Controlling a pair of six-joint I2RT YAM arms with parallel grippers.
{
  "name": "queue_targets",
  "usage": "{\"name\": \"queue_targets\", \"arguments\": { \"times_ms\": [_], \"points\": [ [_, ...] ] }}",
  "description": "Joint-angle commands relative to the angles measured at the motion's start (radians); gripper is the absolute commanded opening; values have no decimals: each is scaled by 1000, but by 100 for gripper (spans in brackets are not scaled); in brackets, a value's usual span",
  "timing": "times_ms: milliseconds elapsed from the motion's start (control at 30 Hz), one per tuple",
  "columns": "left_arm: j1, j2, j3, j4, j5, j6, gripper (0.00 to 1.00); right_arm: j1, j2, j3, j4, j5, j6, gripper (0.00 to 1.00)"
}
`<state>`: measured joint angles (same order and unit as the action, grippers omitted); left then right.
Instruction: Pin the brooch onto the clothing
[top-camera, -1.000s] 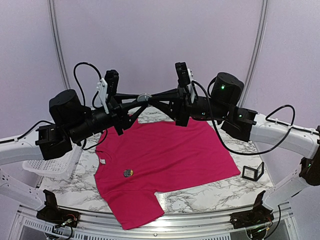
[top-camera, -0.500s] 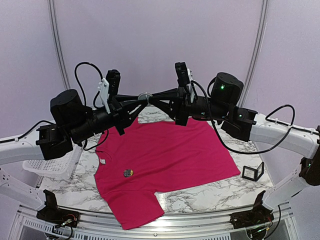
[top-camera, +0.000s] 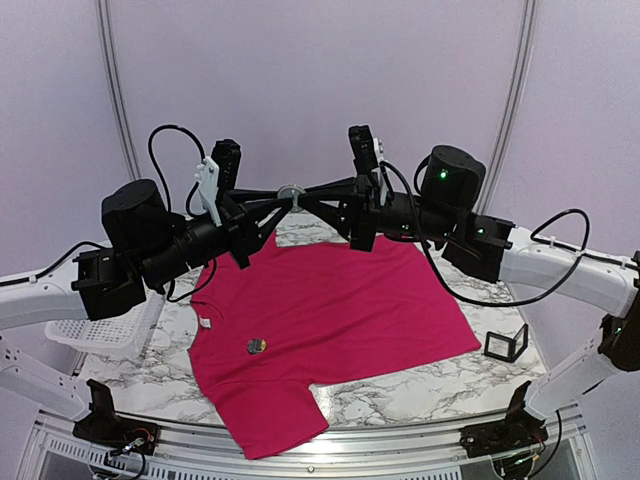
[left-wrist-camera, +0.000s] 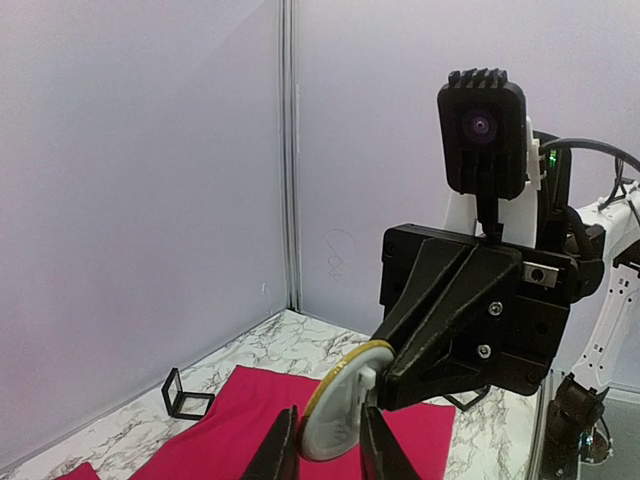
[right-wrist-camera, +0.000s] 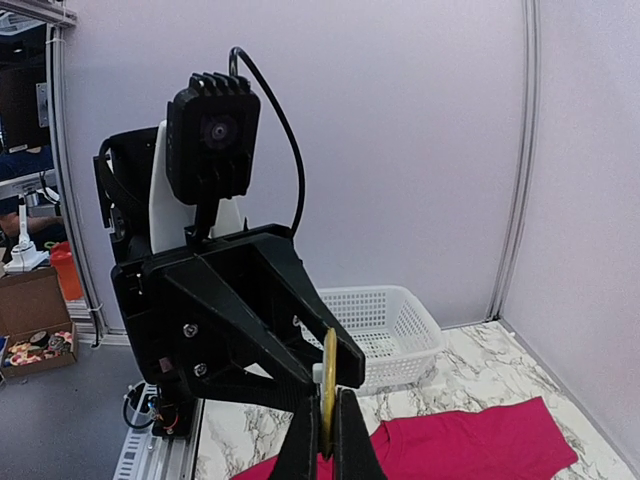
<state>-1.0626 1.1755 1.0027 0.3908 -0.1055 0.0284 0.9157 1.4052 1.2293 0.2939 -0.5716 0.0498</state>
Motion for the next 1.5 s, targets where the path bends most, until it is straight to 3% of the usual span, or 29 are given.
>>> {"name": "queue_targets", "arguments": {
  "times_ms": [0, 167, 333, 467, 567, 667, 967, 1300, 1467],
  "points": [
    [12, -2, 37, -2, -64, 3, 18, 6, -5, 15, 4, -48, -7, 0],
    [12, 4, 36, -6, -71, 6, 14, 6, -3, 18, 3, -50, -8, 0],
    [12, -17, 11, -9, 53, 39, 34, 6, -6, 19, -8, -37, -11, 0],
    [19, -84, -44, -11, 182, 79, 40, -6, -16, 9, -10, -89, -34, 0],
    [21, -110, -49, -22, 296, 95, 42, -32, -27, 3, 3, -237, -48, 0],
    [23, -107, -28, -55, 359, 87, 35, -36, -29, 28, -46, -296, -115, 0],
    [23, -81, 16, -124, 418, 76, 29, -35, -36, 30, -26, -325, -107, 0],
    [23, -93, 13, -135, 387, 65, 1, -36, -40, 28, -19, -326, -107, 0],
    [23, -81, 20, -136, 388, 63, 0, -35, -36, 28, -18, -310, -96, 0]
  ]
}}
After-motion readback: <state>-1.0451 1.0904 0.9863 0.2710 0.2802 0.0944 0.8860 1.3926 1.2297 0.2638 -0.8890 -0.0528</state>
